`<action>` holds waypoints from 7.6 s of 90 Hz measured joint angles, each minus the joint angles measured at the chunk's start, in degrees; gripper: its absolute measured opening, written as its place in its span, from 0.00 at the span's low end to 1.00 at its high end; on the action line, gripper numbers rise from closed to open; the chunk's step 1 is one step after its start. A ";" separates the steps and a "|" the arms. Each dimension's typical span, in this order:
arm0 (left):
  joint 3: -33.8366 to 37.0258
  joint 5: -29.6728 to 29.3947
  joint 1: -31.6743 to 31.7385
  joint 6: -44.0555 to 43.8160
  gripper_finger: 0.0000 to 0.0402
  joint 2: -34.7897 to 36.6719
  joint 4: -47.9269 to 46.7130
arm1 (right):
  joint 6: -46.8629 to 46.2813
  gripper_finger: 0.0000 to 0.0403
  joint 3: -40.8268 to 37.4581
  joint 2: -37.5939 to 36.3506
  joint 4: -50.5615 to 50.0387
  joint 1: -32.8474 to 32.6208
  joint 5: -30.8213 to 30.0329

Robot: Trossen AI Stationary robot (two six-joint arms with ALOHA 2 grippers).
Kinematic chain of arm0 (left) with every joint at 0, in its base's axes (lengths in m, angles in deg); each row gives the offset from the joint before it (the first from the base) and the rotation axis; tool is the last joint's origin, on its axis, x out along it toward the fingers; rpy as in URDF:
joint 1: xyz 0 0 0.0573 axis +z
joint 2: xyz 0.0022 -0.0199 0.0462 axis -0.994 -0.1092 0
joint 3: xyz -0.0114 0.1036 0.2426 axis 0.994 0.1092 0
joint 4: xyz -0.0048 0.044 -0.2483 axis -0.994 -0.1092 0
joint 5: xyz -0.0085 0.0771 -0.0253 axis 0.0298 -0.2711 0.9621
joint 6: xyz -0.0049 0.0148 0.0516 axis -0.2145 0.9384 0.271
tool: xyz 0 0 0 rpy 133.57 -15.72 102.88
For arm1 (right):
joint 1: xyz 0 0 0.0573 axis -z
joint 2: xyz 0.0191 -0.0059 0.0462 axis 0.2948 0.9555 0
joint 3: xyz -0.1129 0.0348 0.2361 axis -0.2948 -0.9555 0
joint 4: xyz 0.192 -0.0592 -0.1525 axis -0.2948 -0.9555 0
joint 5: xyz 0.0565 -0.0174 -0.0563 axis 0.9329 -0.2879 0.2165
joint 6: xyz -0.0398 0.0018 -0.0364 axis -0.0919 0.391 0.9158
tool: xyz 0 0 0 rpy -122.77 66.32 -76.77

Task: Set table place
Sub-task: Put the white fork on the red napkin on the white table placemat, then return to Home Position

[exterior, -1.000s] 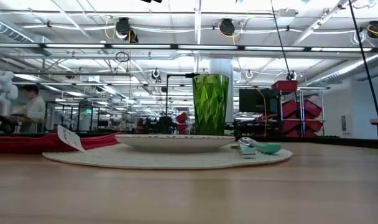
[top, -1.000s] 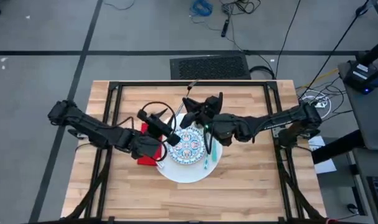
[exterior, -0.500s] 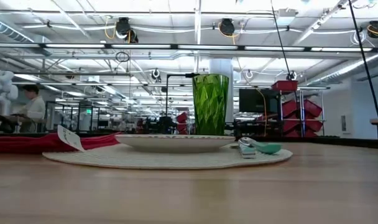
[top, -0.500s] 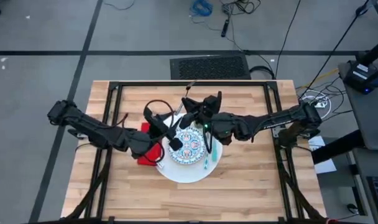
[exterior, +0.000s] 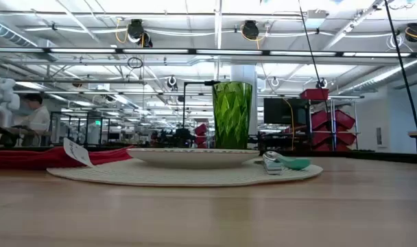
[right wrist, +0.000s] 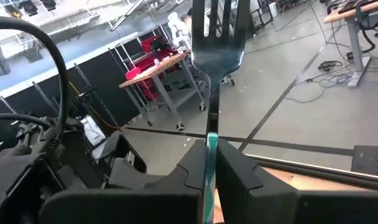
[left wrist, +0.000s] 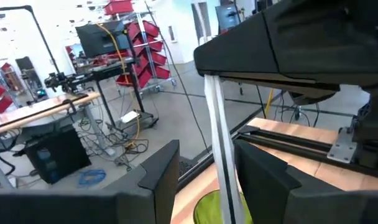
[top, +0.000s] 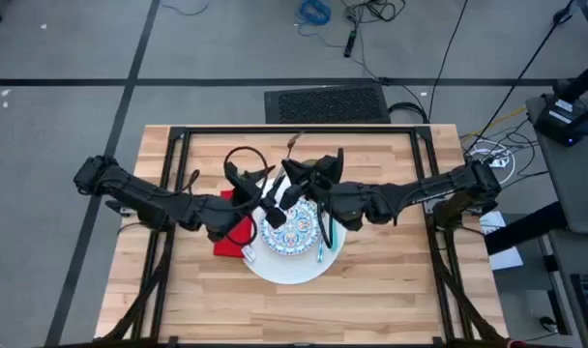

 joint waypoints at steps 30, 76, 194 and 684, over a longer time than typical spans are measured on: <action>0.00 1.54 -0.03 -0.20 0.08 0.00 -1.59 | -0.09 0.01 0.00 0.00 -0.36 0.04 2.66; 0.02 -0.43 0.00 -0.29 0.04 2.19 -4.72 | 3.37 0.31 0.01 -3.19 -1.46 -1.18 2.89; 47.18 26.13 -3.50 -96.19 0.03 42.78 -19.68 | 8.81 0.35 0.04 -8.46 -18.13 -9.79 2.85; -2.34 20.75 0.60 -53.44 0.37 30.57 -68.81 | 10.45 0.35 0.00 -9.61 -20.22 -5.88 9.72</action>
